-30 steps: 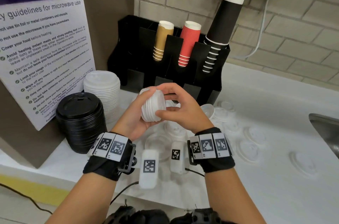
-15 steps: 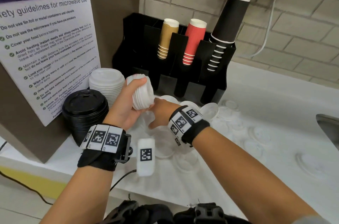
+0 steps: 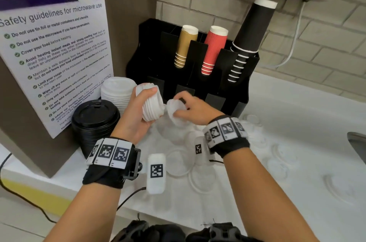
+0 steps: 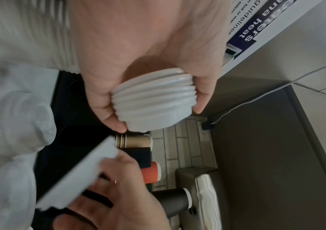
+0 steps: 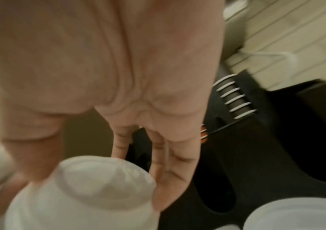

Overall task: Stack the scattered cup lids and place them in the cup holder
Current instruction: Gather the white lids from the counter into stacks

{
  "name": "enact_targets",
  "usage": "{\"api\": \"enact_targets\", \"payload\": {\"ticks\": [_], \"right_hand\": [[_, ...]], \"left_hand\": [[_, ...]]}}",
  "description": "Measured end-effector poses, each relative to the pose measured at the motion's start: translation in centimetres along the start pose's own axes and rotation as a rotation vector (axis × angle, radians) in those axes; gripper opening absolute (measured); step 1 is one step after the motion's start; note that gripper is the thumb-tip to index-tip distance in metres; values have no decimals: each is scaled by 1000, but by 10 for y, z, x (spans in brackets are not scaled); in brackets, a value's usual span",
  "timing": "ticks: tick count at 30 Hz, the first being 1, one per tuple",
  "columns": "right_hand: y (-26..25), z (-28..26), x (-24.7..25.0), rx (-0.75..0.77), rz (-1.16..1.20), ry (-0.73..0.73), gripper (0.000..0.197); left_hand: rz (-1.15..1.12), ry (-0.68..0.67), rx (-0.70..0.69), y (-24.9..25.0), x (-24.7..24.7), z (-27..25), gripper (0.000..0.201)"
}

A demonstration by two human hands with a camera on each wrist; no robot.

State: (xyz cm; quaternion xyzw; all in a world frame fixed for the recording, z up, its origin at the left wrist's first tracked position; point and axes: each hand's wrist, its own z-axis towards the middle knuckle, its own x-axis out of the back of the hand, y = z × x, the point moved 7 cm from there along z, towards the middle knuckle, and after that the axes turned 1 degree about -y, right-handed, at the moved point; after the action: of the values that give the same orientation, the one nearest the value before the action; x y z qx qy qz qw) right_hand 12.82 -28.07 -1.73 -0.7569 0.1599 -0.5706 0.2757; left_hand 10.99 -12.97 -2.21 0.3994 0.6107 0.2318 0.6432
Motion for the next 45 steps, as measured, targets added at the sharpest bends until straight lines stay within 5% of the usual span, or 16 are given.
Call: {"api": "enact_targets", "payload": {"ticks": [4,8,17,36,41,45], "right_hand": [[4,-28,9,51,523,126,30],[2,-42,5,120,689,193,31],[-2,-58,10,185,637,222,44],[-8,-60,16,246,515,245,51],[14,-36,40,57,521,386,37],[4,19,19,-20,50,94,44]], "left_hand": [[34,4,64,-13,-3,2,45],[129,-14,150,-29,-13,-1,67],[174,-106,205,-38,-32,-3,66],[157,-84,148,-39,-32,-1,65],[24,72,19,-7,-12,6,46],[-3,98,-49,10,-4,7,39]]}}
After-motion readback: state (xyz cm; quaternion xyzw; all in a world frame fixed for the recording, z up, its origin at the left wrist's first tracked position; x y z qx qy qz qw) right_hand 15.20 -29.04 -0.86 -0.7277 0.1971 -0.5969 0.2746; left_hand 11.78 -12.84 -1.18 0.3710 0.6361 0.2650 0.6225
